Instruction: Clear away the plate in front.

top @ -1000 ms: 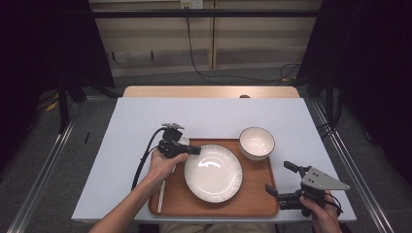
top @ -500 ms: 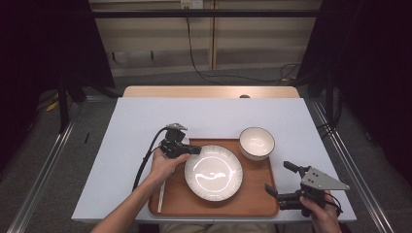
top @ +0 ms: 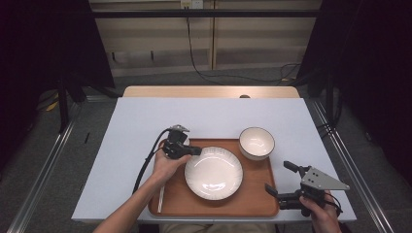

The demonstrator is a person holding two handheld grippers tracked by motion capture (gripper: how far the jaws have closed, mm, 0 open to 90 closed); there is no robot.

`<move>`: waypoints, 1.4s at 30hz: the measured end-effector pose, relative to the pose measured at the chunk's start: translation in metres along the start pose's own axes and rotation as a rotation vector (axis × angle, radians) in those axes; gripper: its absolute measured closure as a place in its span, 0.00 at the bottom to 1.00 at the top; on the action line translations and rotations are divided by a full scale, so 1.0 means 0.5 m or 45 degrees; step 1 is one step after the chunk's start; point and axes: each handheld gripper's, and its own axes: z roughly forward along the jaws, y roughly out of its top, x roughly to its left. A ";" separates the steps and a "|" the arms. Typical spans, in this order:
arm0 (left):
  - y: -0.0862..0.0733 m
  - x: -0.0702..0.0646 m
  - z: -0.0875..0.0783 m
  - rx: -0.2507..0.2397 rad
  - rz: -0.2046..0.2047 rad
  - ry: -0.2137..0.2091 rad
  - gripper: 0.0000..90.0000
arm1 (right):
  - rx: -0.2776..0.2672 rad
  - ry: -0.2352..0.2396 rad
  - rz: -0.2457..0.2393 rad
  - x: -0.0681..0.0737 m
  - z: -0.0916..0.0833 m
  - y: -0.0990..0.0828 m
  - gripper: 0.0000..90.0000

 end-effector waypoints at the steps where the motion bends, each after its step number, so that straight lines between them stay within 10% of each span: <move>1: 0.000 -0.001 0.000 -0.003 0.002 0.005 0.93 | 0.002 0.007 -0.002 0.001 -0.001 0.000 0.02; 11: 0.001 -0.014 0.012 0.023 0.034 0.036 0.84 | 0.005 0.011 0.005 0.000 0.000 -0.002 0.02; 16: 0.004 -0.022 0.014 0.006 0.012 -0.039 0.57 | 0.005 0.014 0.019 -0.003 0.000 -0.003 0.02; 26: 0.014 -0.026 0.005 -0.031 0.022 0.080 0.07 | -0.002 0.010 0.027 -0.005 -0.002 -0.002 0.02; 30: 0.019 -0.026 -0.013 -0.097 0.026 0.062 0.05 | -0.008 -0.002 0.023 -0.005 -0.003 -0.002 0.02; 32: 0.020 -0.030 -0.019 -0.112 0.093 0.124 0.06 | -0.006 0.003 0.023 -0.005 -0.004 -0.002 0.02; 37: 0.020 -0.023 -0.022 -0.089 -0.006 0.179 0.05 | -0.009 0.003 0.022 -0.006 -0.006 -0.003 0.02; 42: 0.017 -0.038 -0.043 -0.189 0.048 0.320 0.03 | -0.005 0.001 0.020 -0.005 -0.006 -0.003 0.02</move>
